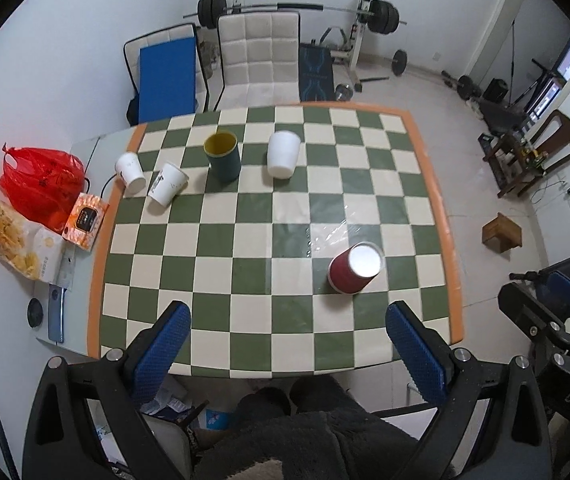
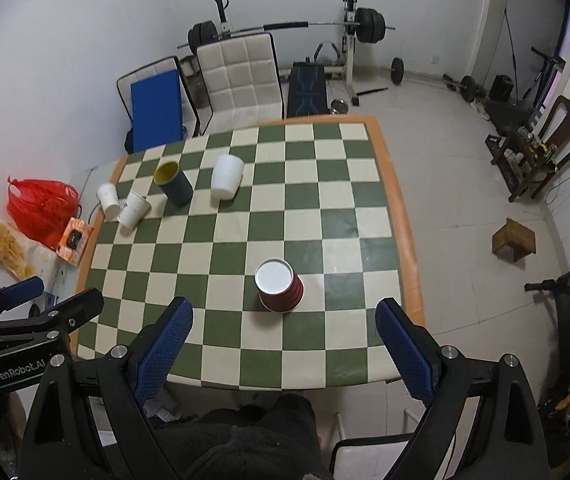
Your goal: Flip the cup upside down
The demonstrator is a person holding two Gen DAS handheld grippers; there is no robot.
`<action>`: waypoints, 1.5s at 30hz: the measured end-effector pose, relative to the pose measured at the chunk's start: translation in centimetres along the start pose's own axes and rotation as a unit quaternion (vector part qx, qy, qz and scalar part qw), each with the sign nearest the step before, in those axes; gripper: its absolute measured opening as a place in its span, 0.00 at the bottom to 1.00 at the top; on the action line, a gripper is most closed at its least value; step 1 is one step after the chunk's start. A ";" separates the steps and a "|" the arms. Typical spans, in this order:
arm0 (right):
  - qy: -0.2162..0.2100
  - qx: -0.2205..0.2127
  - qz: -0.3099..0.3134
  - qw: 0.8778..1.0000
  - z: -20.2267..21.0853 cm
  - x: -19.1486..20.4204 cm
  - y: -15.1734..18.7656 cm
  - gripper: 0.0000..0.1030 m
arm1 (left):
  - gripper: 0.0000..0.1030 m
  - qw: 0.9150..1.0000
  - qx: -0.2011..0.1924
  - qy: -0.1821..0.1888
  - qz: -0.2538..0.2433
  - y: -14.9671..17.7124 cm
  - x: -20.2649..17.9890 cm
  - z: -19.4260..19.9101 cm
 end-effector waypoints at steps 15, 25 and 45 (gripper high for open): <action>0.017 -0.020 0.009 1.000 5.9 -0.1 -1.2 0.92 | 0.97 0.999 -0.040 -0.007 -0.002 -0.3 -0.7 4.9; 0.017 -0.022 0.009 1.000 5.9 -0.4 -1.6 0.92 | 0.97 0.999 -0.036 -0.007 0.005 -0.1 -0.7 4.9; 0.009 -0.011 0.014 1.000 4.3 -0.5 -2.0 0.92 | 0.97 0.999 -0.034 -0.016 0.009 0.0 -0.1 4.5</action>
Point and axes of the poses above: each gripper's, at about its wrist camera, not at the fingertips, and z roughly against the way its jaws point, x to its left, y to its underside, the point moved 1 cm from there along -z, roughly the way its jaws point, and after that the axes turned 5 degrees about -x, right-handed, at the moved point
